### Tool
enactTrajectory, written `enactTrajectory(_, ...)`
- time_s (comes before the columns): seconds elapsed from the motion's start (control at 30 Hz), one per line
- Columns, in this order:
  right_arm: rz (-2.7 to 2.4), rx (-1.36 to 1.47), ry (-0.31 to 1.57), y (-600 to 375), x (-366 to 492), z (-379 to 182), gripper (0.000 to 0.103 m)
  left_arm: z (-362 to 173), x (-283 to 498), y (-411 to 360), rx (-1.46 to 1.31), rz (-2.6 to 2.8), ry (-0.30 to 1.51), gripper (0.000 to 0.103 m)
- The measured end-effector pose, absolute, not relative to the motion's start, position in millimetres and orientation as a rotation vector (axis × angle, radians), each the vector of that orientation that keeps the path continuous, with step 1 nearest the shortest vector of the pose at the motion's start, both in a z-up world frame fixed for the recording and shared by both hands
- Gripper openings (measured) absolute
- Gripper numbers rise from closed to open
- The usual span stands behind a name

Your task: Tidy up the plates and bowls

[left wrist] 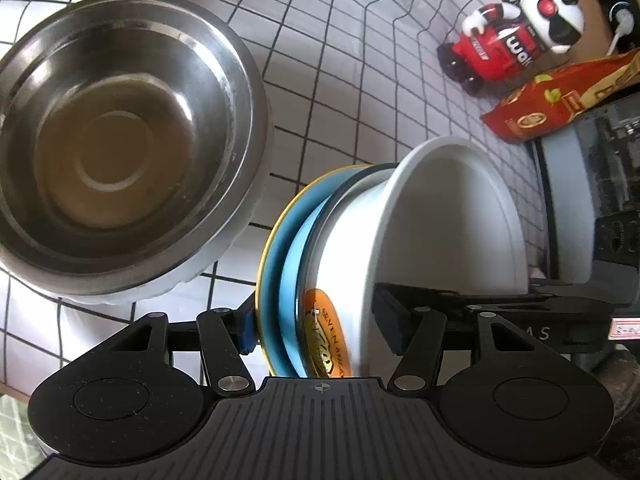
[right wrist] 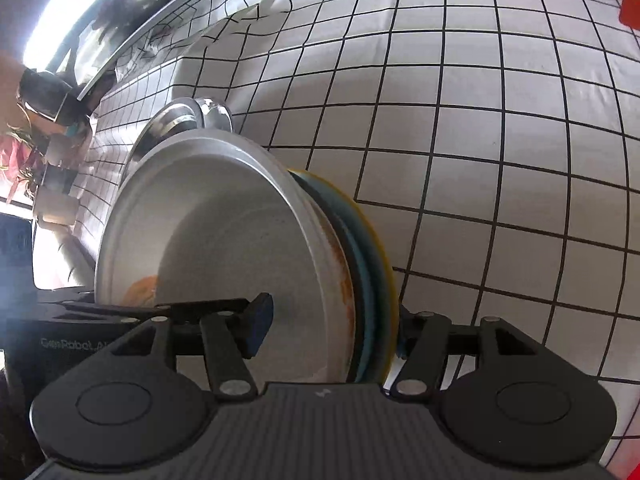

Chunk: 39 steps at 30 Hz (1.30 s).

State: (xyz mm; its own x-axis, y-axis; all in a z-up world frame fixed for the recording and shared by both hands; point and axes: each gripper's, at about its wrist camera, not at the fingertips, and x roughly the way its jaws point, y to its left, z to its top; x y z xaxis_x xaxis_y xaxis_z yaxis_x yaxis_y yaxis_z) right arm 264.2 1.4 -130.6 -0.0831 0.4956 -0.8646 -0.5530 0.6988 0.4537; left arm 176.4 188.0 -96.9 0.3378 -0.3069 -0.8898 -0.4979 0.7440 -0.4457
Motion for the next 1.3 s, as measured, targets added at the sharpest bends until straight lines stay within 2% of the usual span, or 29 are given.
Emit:
enactTrajectory(0.57, 0.827, -0.059, 1.461, -6, 260, -129, 0.058, -99, 171, 183, -0.828, 0.122, 1.26, 0.064)
enactTrajectory(0.67, 0.811, -0.085, 1.441, -6, 257, -112, 0.058, -91, 170, 183, -0.855, 0.099, 1.257, 0.063)
enactTrajectory(0.8, 0.844, -0.116, 1.351, 14, 261, -70, 0.058, -55, 175, 199, -0.821, 0.071, 1.202, 0.063)
enactTrajectory(1.0, 0.94, -0.143, 1.212, 96, 271, -20, 0.058, -4, 177, 269, -0.78, 0.125, 1.093, 0.063)
enactTrajectory(1.13, 0.979, -0.137, 1.263, 149, 270, -34, 0.058, -3, 163, 312, -0.77, 0.208, 1.103, 0.063)
enactTrajectory(1.3, 0.955, -0.136, 1.399, 188, 264, -78, 0.058, -40, 148, 346, -0.837, 0.259, 1.19, 0.063)
